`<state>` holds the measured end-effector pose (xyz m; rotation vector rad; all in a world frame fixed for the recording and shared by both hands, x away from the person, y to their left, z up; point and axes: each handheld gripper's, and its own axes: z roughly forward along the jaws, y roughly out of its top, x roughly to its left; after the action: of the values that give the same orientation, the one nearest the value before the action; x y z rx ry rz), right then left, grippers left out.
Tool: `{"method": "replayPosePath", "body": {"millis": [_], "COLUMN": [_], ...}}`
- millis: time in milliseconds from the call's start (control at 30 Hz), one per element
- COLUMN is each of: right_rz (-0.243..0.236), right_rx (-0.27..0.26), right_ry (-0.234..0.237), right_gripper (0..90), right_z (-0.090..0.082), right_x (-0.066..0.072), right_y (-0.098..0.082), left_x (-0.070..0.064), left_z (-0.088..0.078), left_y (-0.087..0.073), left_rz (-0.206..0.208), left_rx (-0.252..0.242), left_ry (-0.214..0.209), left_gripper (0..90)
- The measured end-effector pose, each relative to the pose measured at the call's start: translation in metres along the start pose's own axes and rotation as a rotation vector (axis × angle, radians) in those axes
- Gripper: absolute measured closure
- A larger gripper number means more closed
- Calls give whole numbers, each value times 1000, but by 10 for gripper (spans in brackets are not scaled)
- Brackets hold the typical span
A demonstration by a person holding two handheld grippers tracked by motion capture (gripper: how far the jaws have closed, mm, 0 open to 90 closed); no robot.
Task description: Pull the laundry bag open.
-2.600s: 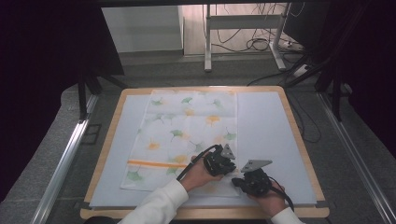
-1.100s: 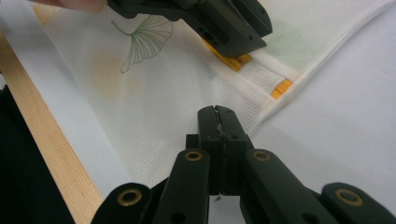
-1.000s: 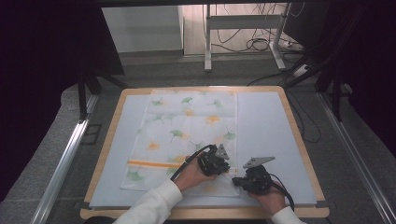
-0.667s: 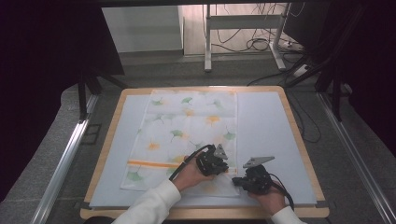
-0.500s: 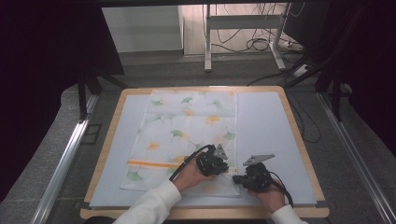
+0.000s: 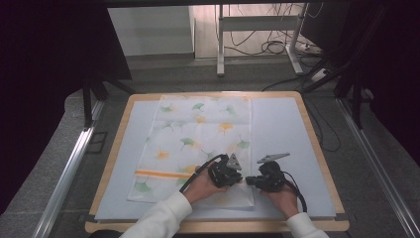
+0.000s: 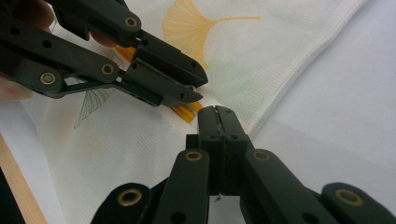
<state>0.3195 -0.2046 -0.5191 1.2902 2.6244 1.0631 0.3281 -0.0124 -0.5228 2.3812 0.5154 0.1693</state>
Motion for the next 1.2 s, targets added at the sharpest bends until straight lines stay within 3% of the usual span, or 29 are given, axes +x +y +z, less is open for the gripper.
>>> {"method": "replayPosePath", "body": {"millis": [467,1200], "right_rz": [1,-4], "right_rx": [2,-10], "right_ry": [9,5], "right_gripper": [894,894], "right_z": [-1,0], "right_x": [-1,-1], "right_y": [-1,-2], "left_x": [2,18], "left_z": [-4,-24], "left_y": [-3,-26], "left_rz": [7,-58], "left_rx": [14,24], "left_ry": [14,30], "left_gripper": [843,844]}}
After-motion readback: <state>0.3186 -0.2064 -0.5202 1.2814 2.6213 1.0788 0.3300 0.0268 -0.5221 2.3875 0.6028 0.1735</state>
